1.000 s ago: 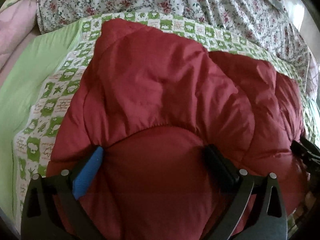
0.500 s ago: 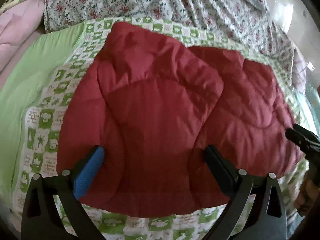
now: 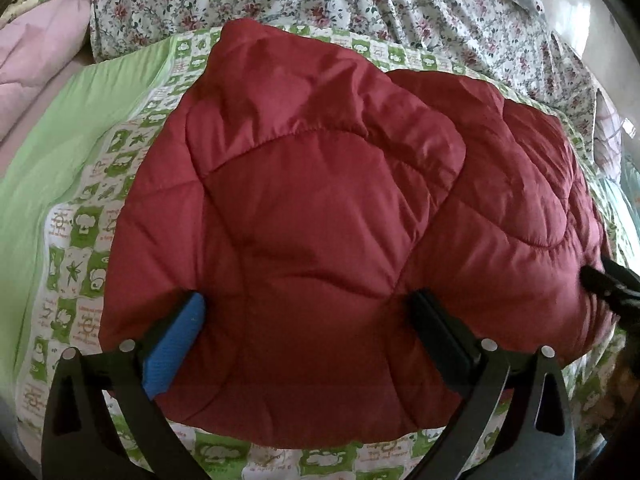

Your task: Fold large clothes

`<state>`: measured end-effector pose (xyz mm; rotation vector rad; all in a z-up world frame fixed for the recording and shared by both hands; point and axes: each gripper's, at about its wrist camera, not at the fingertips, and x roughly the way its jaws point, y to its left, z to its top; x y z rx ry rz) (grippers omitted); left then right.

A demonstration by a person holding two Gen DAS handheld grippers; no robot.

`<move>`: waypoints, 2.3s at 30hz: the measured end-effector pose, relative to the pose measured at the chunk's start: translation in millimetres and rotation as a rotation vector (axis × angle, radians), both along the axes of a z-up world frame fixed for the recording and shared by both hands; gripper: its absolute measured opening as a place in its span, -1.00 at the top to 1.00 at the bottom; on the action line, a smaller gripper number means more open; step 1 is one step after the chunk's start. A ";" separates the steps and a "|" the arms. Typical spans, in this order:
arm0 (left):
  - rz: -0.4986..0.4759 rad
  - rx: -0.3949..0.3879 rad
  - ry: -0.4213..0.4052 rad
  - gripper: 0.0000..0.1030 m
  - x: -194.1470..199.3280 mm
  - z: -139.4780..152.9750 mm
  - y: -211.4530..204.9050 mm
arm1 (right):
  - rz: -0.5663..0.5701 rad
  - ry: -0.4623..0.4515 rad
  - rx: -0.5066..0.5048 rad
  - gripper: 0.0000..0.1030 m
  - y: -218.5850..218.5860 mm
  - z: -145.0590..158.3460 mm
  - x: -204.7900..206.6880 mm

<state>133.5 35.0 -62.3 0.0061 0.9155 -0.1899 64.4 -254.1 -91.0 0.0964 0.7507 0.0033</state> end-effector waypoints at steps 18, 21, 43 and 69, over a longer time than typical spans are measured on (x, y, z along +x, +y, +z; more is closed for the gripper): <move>-0.005 0.028 0.006 -1.00 -8.9 3.2 -3.1 | 0.038 0.007 -0.035 -1.00 1.6 -19.4 3.6; -0.005 0.030 0.004 -1.00 -4.6 -2.0 -4.3 | 0.040 0.004 -0.033 -1.00 0.5 -19.9 2.7; -0.033 0.085 -0.036 -1.00 -46.9 20.1 -3.5 | 0.112 -0.028 -0.032 -1.00 23.5 16.4 -52.6; -0.074 0.243 -0.017 -1.00 -104.4 36.0 -7.1 | 0.199 0.045 -0.080 -1.00 46.1 26.8 -116.0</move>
